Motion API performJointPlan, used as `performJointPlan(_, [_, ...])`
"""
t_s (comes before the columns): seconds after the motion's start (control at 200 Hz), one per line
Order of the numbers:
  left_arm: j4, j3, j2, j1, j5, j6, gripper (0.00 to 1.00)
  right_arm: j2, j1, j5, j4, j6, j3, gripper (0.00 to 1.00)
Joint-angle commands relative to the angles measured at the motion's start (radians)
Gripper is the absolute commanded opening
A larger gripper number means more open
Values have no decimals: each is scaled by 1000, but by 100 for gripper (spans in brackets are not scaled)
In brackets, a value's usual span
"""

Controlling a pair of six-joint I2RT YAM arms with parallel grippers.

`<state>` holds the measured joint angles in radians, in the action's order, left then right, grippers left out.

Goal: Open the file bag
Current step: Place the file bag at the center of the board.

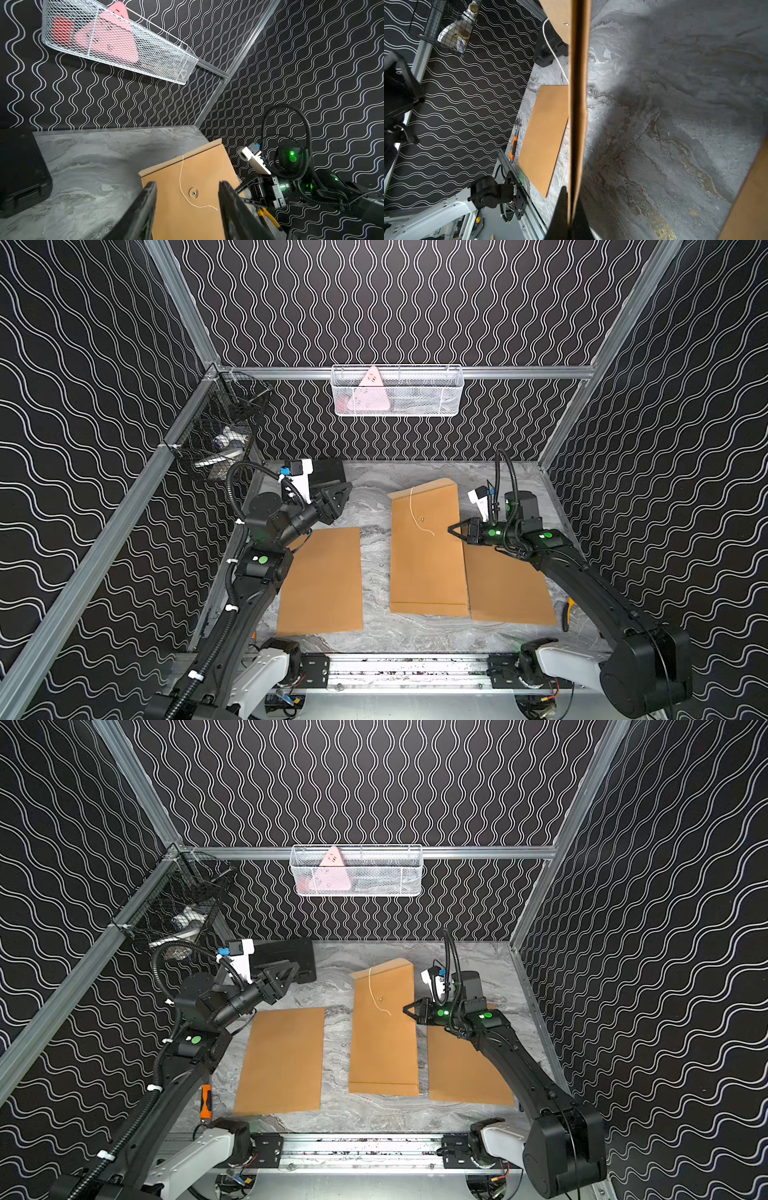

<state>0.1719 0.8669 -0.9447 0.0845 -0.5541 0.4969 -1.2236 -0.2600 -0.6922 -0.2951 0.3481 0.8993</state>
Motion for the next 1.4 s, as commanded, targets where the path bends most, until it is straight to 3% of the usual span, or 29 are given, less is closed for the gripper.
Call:
performJointPlan(0.0, [-57, 8, 13, -2, 2, -62, 53, -4, -1, 15, -2, 15, -17, 0])
performJointPlan(1.396, [-86, -22, 34, -2, 11, -95, 54, -110, -29, 76, 130, 141, -167, 0])
